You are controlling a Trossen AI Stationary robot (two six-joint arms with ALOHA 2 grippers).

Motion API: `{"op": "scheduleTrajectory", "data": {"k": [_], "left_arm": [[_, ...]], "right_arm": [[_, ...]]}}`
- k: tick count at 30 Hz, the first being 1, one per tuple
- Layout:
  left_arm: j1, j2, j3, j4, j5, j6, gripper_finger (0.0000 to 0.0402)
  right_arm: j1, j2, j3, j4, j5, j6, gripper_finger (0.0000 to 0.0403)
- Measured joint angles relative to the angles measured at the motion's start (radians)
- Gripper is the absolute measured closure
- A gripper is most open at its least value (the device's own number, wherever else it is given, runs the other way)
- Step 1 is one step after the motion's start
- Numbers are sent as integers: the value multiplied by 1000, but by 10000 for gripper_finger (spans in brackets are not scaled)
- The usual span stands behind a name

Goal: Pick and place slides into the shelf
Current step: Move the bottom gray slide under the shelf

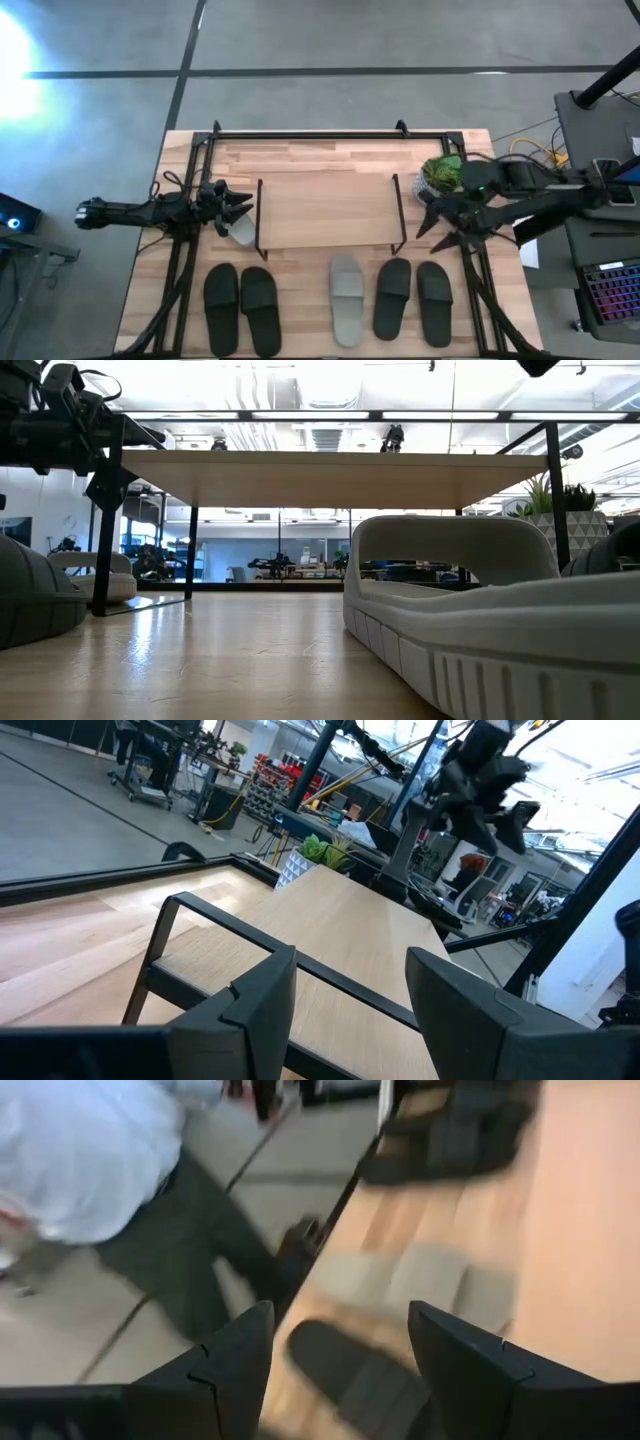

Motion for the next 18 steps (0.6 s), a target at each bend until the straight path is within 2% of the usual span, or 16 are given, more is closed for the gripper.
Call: {"op": "scheduleTrajectory", "data": {"k": [4,10,13,18], "left_arm": [[0,0,0,0,0,10,226],[0,0,0,0,0,54,226],[0,0,0,0,0,54,226],[0,0,0,0,0,53,226]], "right_arm": [[104,159,126,-133,1,135,179],[321,367,284,-296,14,366,179],[441,460,342,-365,134,507,179],[639,575,397,-434,488,881,179]]}}
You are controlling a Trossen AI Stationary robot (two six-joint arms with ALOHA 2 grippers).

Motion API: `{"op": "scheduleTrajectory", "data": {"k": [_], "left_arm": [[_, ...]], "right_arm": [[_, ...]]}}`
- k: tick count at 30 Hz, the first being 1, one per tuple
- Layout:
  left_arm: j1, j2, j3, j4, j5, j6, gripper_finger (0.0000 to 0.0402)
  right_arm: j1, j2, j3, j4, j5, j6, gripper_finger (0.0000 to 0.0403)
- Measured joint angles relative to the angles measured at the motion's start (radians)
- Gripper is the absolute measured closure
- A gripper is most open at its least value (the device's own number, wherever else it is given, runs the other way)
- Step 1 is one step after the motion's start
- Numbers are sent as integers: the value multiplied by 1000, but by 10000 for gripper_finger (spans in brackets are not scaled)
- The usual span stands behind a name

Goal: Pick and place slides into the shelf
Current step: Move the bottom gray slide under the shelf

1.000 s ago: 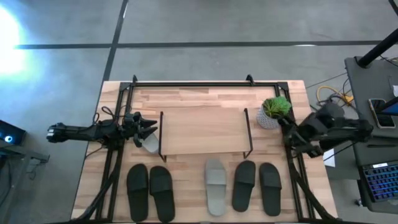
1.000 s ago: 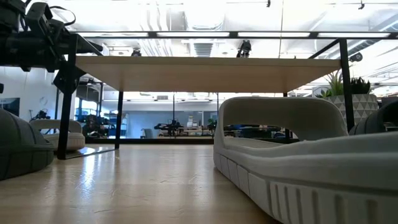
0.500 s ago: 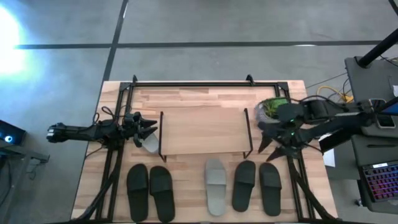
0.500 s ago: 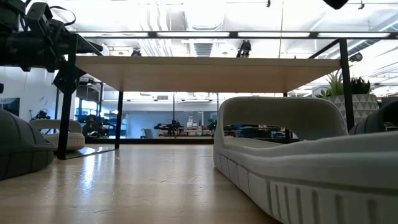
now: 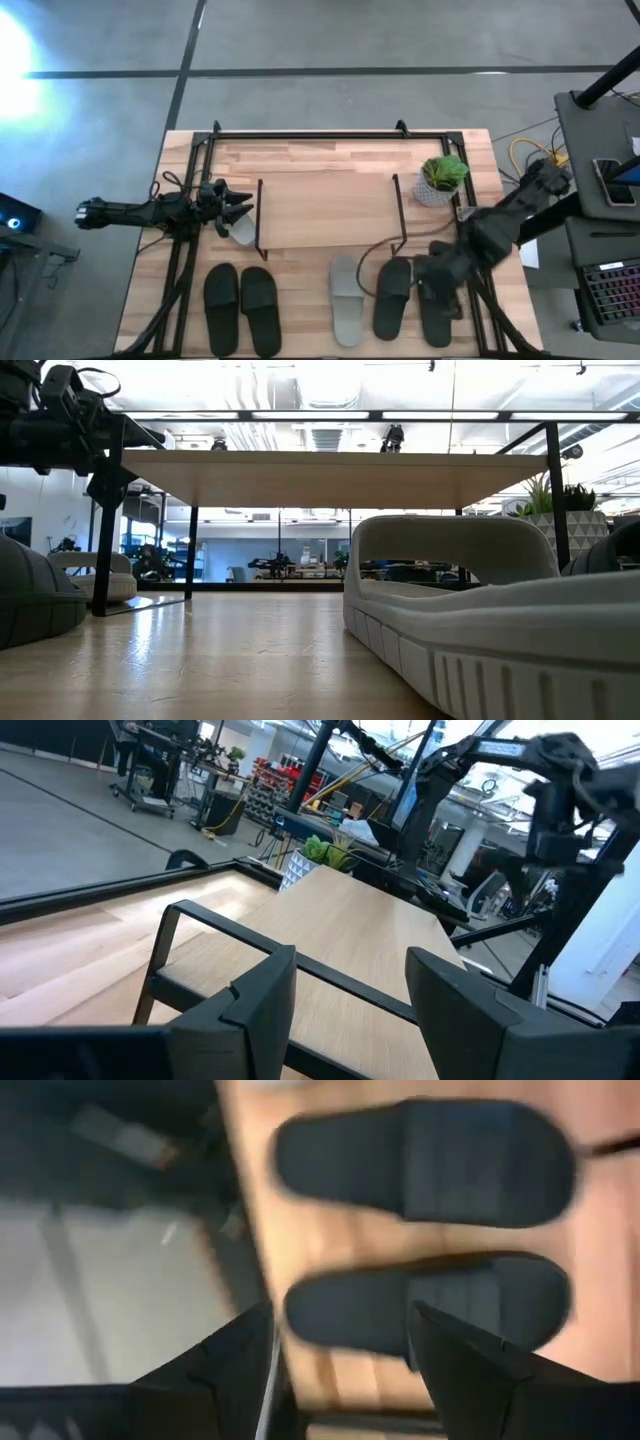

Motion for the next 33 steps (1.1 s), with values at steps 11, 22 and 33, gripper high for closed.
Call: {"op": "scheduleTrajectory", "data": {"k": [11,22,33], "left_arm": [[0,-1,0,19,37,-56,226],[0,0,0,117,43,-354,226],[0,0,0,136,40,-421,226]], "right_arm": [[323,199,105,57,497,495,179],[291,348,249,147,590,706,179],[240,352,265,178,582,956,179]]}}
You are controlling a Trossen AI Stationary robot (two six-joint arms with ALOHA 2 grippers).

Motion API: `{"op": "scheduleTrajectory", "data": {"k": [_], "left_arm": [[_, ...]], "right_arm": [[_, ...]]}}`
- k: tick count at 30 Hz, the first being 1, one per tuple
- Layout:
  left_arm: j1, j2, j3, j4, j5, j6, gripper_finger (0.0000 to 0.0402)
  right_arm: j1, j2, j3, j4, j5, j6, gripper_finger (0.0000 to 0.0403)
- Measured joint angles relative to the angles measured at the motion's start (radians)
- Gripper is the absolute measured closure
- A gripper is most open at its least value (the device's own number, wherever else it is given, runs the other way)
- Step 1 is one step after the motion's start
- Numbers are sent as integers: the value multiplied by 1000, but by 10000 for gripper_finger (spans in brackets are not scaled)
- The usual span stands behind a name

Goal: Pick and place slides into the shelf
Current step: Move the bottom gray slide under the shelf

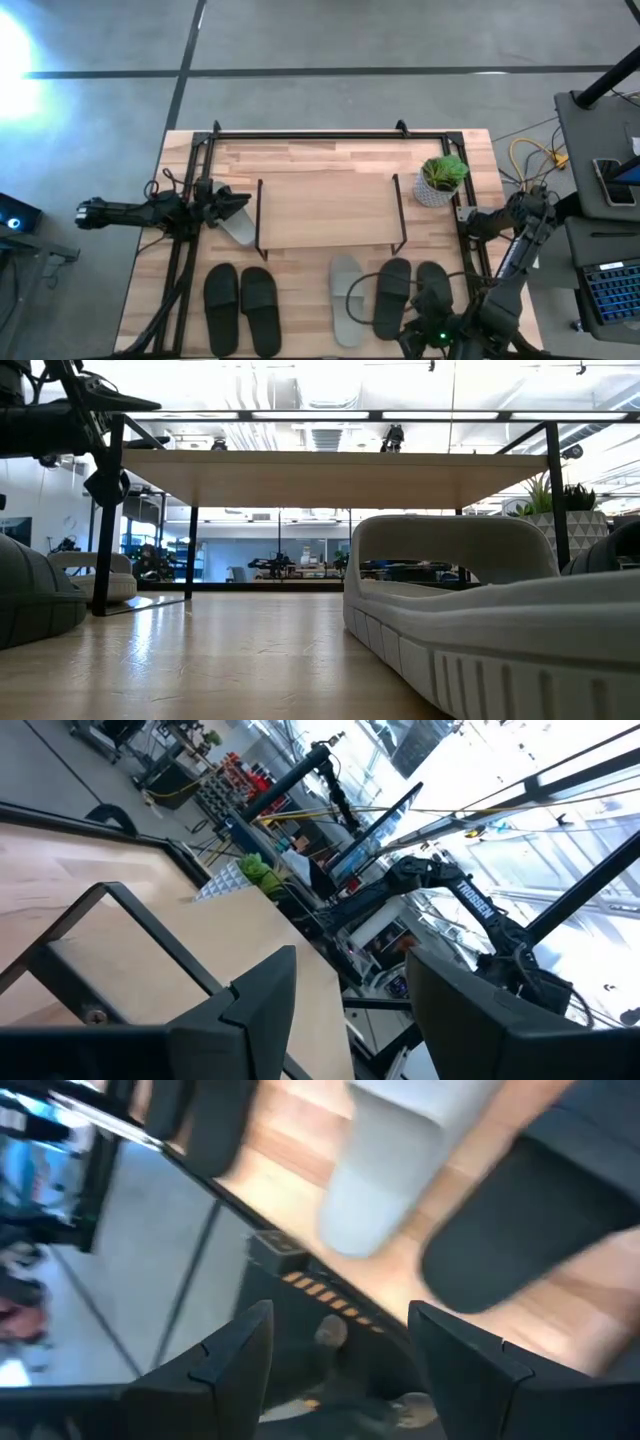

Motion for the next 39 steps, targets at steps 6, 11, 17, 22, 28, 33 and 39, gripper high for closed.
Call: {"op": "scheduleTrajectory", "data": {"k": [6,11,17,22,28,33,39], "left_arm": [[0,0,0,-1,-2,0,226],[0,0,0,16,-2,-1,226],[0,0,0,92,-2,-2,226],[0,0,0,109,-1,-2,226],[0,0,0,224,-1,-1,226],[0,-1,0,310,17,29,226],[0,0,0,319,55,50,226]], "right_arm": [[-26,-2,17,46,0,-84,179],[-59,-1,16,45,0,-115,179],[-76,-1,16,54,-29,-90,179],[-82,-1,5,47,-33,-103,179],[-120,-1,-3,53,-33,-144,179],[-155,-1,-3,81,-36,-243,179],[-199,3,-3,87,-154,-363,179]]}}
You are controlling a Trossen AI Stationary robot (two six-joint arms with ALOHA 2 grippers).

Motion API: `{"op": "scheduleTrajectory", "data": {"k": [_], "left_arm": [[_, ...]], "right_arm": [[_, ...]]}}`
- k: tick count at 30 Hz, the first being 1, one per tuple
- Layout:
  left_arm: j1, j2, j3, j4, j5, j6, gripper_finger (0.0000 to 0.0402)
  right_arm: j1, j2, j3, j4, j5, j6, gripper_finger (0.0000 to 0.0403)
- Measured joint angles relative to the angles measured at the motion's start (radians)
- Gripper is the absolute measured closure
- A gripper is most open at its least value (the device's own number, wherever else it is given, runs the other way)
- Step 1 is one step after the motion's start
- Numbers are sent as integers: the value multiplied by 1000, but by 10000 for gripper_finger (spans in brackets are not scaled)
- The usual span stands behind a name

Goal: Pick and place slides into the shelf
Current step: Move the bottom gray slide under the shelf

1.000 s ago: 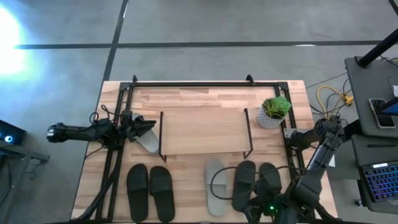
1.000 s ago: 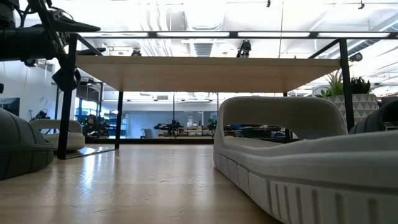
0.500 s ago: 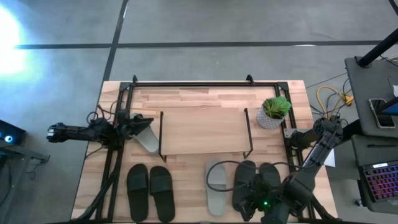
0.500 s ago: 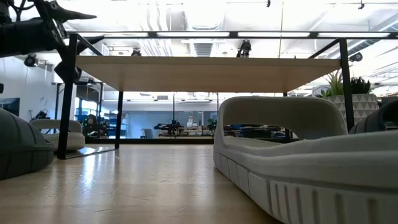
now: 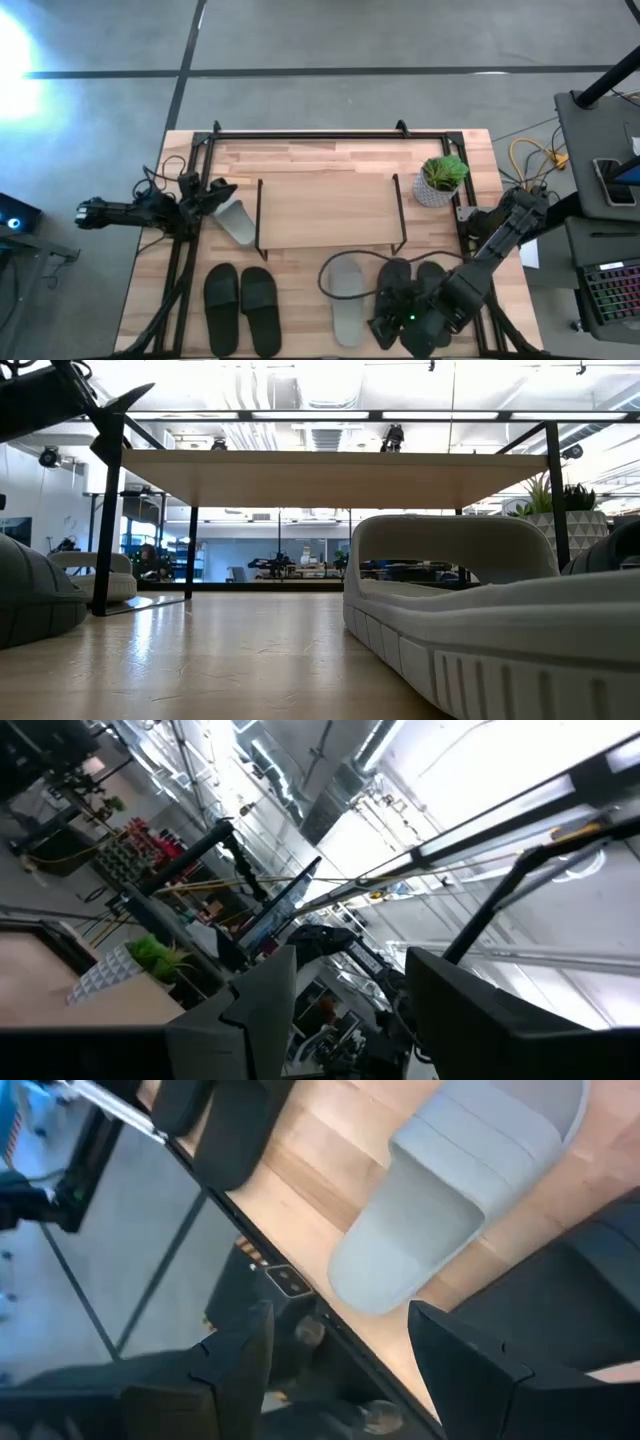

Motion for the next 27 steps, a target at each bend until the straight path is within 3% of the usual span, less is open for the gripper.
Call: {"op": "scheduleTrajectory", "data": {"k": [13,18,27], "left_arm": [[0,6,0,-47,48,49,226],[0,5,9,-39,82,108,226],[0,87,209,-38,213,108,226]], "right_arm": [[-19,143,0,-9,-165,-206,179],[-18,203,0,-9,-164,-205,179],[-16,226,0,-9,-101,-136,179]]}}
